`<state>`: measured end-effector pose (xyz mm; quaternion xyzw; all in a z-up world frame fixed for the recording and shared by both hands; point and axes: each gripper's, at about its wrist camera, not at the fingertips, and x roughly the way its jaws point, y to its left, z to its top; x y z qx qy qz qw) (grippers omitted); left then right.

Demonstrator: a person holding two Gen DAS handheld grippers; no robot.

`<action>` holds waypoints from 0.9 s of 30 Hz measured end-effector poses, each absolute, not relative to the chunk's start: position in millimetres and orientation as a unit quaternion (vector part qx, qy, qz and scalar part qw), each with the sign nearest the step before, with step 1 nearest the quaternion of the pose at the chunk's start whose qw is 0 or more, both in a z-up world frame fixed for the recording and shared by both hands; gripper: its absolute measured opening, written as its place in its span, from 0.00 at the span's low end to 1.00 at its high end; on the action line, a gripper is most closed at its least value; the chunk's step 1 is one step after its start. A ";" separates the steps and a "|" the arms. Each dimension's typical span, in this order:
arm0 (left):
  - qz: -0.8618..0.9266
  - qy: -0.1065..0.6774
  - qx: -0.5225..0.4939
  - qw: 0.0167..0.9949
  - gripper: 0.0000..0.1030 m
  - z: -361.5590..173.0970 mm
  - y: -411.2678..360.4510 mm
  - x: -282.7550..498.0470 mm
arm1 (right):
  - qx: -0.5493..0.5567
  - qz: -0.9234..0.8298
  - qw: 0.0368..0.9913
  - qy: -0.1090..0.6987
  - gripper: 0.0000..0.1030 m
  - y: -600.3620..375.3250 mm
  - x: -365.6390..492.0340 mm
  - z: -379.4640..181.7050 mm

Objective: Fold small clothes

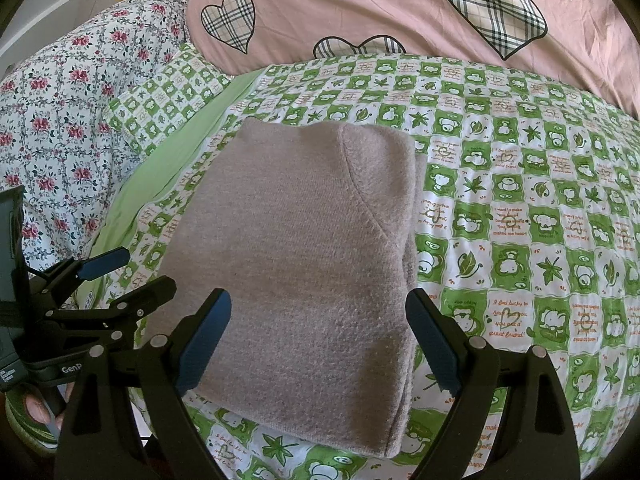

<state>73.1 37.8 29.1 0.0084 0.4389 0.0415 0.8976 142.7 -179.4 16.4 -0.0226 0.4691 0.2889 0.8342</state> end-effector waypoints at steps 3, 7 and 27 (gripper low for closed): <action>0.042 0.439 0.008 0.898 0.81 29.0 37.8 72.9 | -0.023 0.289 0.834 0.469 0.87 -179.4 142.6 16.5; 0.041 0.439 0.008 0.898 0.81 28.9 37.9 73.0 | -0.022 0.288 0.835 0.469 0.87 -179.9 143.5 17.3; 0.048 0.436 0.003 0.899 0.81 29.8 44.5 81.7 | -0.016 0.280 0.840 0.465 0.87 -180.2 147.0 19.8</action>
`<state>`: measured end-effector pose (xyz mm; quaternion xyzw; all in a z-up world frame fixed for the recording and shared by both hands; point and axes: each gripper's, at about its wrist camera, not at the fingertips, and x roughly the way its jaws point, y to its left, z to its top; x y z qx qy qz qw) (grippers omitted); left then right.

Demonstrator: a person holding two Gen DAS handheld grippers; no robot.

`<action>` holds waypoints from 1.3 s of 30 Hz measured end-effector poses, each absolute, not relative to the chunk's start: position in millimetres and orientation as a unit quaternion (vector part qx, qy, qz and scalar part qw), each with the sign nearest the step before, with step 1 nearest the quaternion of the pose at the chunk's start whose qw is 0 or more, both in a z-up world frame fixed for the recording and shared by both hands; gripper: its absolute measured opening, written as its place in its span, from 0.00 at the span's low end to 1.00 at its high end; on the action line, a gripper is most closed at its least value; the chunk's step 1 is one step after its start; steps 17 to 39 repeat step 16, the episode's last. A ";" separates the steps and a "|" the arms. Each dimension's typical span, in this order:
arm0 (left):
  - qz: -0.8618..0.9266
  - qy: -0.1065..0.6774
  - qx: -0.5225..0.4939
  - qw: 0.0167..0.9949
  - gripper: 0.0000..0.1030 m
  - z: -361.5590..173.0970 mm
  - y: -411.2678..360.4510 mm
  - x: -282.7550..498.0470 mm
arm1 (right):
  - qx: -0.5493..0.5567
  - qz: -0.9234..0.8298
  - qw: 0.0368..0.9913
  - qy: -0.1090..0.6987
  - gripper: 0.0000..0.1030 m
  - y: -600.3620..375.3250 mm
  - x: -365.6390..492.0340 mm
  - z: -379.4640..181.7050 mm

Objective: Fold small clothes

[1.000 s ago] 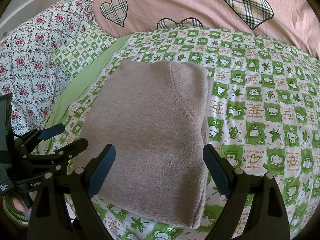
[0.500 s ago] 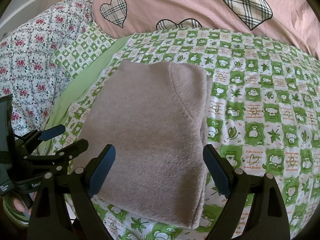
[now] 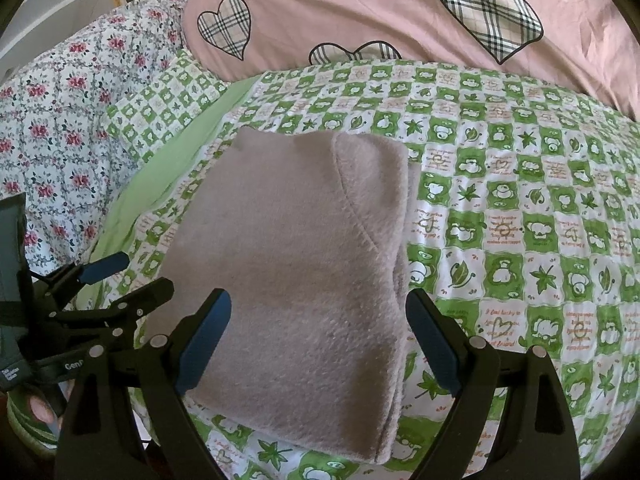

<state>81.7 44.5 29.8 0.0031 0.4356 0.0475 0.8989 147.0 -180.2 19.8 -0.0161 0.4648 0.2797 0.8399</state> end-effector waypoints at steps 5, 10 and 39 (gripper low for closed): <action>0.052 0.436 0.000 0.899 0.81 30.8 48.3 86.8 | -0.014 0.282 0.840 0.463 0.87 -178.4 149.8 19.6; 0.058 0.437 -0.001 0.897 0.81 29.4 50.6 89.4 | -0.013 0.282 0.840 0.464 0.87 -176.7 149.7 18.8; 0.064 0.440 -0.005 0.896 0.81 28.5 56.3 89.5 | -0.005 0.282 0.839 0.465 0.87 -174.8 150.2 15.2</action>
